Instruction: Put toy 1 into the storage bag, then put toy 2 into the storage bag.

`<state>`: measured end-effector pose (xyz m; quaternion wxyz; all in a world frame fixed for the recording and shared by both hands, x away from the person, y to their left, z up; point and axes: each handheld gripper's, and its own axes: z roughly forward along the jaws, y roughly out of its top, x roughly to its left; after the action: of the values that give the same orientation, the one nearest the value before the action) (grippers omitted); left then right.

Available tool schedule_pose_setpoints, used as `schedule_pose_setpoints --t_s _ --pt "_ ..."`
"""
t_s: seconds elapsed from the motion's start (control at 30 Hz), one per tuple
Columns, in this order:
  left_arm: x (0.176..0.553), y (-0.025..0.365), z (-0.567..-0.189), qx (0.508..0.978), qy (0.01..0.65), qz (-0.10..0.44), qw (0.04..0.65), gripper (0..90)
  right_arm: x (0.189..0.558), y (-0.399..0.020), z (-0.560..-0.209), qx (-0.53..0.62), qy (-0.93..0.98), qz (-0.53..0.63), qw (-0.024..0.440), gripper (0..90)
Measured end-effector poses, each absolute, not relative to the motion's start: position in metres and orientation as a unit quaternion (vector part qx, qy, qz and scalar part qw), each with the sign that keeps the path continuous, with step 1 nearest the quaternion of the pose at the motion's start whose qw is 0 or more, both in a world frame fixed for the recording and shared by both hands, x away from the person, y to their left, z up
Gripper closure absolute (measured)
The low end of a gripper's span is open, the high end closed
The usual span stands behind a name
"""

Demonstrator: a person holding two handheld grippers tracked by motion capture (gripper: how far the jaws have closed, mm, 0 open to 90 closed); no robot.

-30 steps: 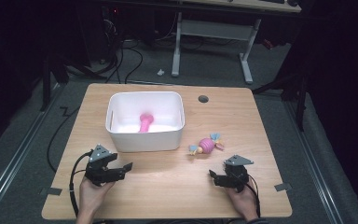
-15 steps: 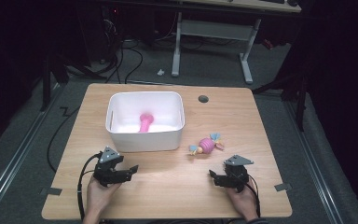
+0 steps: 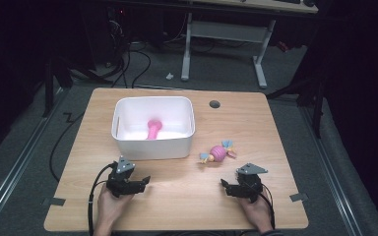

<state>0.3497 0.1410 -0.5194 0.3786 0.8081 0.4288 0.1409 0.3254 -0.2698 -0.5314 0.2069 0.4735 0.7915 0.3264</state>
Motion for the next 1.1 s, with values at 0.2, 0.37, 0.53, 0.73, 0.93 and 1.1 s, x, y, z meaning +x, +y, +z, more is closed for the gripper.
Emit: schedule_pose_setpoints --t_s 0.2,0.37,0.53,0.73,0.93,1.1 --pt "0.352 0.132 -0.524 0.811 0.426 0.155 0.369 25.7 0.325 -0.270 -0.531 0.474 0.791 0.326 0.207 22.4" --pt "0.353 0.127 -0.527 0.814 0.424 0.165 0.362 25.6 0.325 -0.270 -0.531 0.474 0.791 0.326 0.207 22.4" --pt "0.357 0.122 -0.532 0.816 0.427 0.170 0.352 25.7 0.325 -0.270 -0.531 0.474 0.791 0.326 0.207 22.4" --pt "0.359 0.122 -0.535 0.805 0.434 0.181 0.361 26.7 0.326 -0.270 -0.531 0.474 0.791 0.326 0.206 22.4" --pt "0.359 0.122 -0.535 0.807 0.431 0.186 0.359 25.7 0.326 -0.270 -0.531 0.471 0.793 0.326 0.207 21.6" --pt "0.356 0.121 -0.536 0.802 0.440 0.191 0.356 24.1 0.327 -0.268 -0.532 0.463 0.801 0.324 0.200 16.1"
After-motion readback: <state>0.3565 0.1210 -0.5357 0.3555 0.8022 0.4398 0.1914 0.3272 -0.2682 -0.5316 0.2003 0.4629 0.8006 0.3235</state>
